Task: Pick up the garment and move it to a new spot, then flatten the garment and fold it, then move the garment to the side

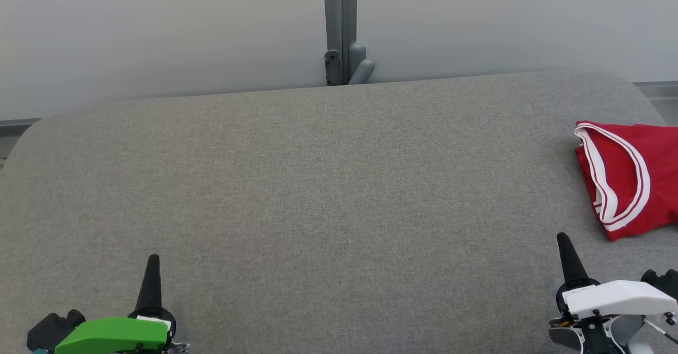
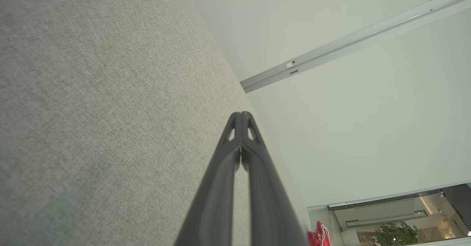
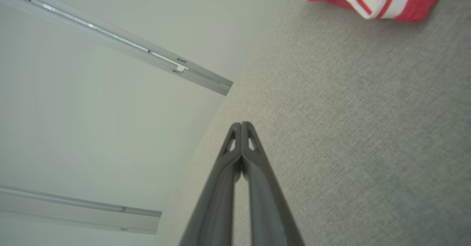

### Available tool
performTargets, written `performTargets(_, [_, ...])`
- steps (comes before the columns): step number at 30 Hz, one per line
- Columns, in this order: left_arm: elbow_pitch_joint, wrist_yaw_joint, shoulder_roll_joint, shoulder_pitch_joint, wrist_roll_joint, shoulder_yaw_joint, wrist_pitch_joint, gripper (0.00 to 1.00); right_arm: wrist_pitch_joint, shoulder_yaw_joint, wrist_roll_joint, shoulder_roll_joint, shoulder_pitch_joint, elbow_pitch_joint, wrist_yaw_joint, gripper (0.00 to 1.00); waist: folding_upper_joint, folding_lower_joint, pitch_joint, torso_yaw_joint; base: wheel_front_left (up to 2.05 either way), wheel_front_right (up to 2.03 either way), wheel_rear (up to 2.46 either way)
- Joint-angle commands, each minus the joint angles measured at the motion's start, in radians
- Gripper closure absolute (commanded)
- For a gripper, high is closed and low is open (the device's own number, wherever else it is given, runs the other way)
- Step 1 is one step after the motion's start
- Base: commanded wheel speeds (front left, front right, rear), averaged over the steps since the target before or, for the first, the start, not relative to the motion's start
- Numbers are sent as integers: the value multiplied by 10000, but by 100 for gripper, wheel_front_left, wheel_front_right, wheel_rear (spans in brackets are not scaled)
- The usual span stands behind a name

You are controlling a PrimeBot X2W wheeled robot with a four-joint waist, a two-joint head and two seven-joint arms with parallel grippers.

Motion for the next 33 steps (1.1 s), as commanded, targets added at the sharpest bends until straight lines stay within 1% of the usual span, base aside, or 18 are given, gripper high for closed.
performTargets(1, [-104,-19,86,-239,-250,53,64,100,78,12,338,-65,-216,-136,-5,100,0,0,5,0,0,0,0])
performTargets(26, [-281,-26,90,-570,-2431,336,710,100,686,98,3007,-82,-484,-251,-5,100,0,0,97,-12,0,0,0])
performTargets(33, [-312,-29,90,-646,-2843,400,829,100,803,113,3544,-84,-510,-266,-3,100,0,0,119,-14,0,0,0])
